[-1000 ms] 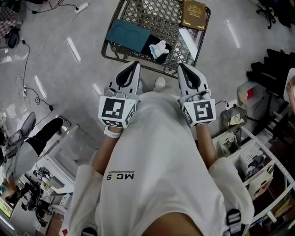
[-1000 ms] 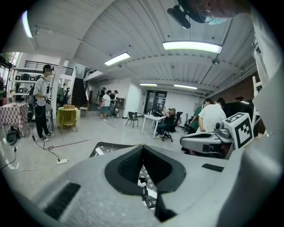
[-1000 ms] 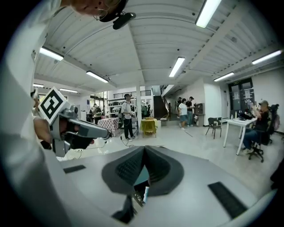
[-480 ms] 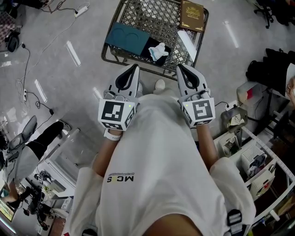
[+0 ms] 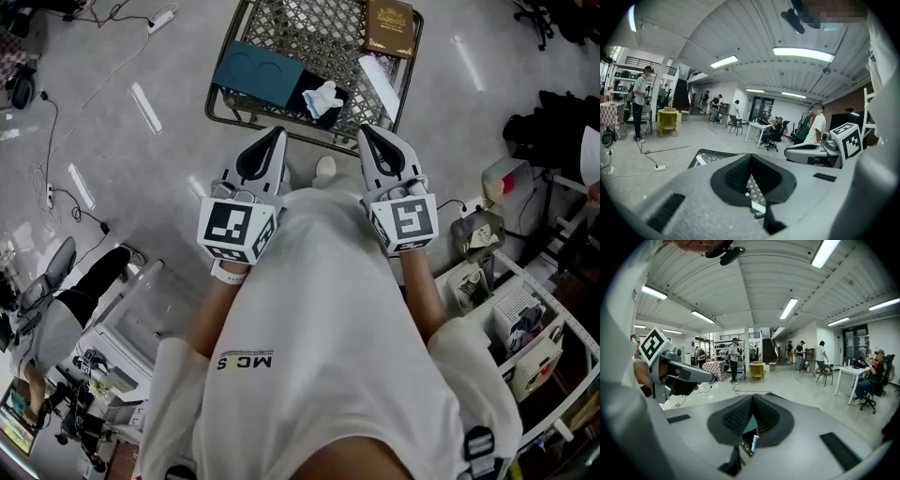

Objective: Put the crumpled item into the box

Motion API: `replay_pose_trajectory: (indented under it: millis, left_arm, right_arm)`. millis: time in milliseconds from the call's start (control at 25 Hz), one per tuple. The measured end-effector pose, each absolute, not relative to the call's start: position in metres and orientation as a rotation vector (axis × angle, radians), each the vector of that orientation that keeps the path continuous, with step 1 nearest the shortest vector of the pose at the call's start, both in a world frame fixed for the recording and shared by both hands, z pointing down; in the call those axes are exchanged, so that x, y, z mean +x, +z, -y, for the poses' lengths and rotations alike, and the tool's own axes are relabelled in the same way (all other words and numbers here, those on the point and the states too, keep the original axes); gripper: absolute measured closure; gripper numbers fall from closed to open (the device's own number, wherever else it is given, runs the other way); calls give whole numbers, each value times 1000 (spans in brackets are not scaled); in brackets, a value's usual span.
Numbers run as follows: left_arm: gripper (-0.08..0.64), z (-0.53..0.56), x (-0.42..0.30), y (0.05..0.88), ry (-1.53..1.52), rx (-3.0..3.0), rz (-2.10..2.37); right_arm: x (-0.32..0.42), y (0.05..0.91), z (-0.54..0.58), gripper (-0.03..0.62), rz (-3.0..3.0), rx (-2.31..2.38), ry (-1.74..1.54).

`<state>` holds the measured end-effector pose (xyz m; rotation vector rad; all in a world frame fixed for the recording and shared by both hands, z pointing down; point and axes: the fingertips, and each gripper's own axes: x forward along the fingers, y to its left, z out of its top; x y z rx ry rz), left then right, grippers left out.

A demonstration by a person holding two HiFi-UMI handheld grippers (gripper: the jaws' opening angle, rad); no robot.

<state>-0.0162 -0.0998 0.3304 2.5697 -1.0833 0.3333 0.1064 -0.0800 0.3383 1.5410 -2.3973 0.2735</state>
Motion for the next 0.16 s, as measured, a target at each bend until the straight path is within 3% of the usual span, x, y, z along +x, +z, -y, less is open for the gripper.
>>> replay_pose_trajectory:
  millis: [160]
  left_arm:
    - [537,97,-22,334,349,2575,1070]
  right_arm:
    - [103,340,80,575,2390,1563,293]
